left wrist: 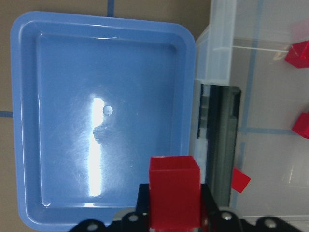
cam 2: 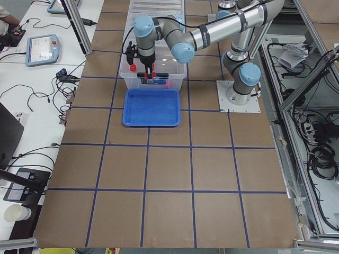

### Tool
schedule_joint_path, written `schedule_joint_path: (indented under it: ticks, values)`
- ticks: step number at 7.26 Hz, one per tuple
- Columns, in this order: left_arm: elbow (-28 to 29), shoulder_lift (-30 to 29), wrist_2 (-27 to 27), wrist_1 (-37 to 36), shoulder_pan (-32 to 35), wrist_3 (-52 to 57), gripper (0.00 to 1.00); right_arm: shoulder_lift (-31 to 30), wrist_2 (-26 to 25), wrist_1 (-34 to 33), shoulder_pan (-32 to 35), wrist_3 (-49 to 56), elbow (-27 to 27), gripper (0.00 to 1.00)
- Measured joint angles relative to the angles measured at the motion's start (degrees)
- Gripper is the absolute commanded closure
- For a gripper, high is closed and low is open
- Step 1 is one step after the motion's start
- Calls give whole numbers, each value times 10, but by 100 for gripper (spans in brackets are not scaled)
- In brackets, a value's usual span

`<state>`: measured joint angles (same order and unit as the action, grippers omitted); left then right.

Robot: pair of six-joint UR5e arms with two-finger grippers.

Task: Place red block in blue tray from box

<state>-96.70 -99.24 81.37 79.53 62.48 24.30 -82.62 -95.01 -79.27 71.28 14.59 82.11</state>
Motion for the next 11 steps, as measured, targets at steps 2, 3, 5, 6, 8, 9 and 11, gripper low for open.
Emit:
schedule_joint_path:
  ticks: [2, 3, 5, 6, 8, 9, 11]
  values:
    - [-27, -26, -2, -55, -32, 41, 98, 0, 0, 0, 0, 0, 2, 0]
    - [-47, -40, 0, -91, -39, 48, 98, 1, 1, 0, 0, -1, 2, 0]
    - [-97, -56, 28, -160, -31, 53, 97, 3, 1, -2, 0, -1, 2, 0]
    - [-118, -62, 43, -204, -25, 53, 95, 4, 1, -3, 0, -1, 3, 0]
    - [-133, -72, 54, -250, -8, 48, 58, 5, 1, -7, 0, 0, 7, 0]
    - [-130, -71, 62, -259, 14, 46, 1, 6, 1, -9, 0, 1, 11, 0]
    - [-121, -59, 76, -268, 44, 38, 0, 6, 0, -25, -1, 2, 21, 0]
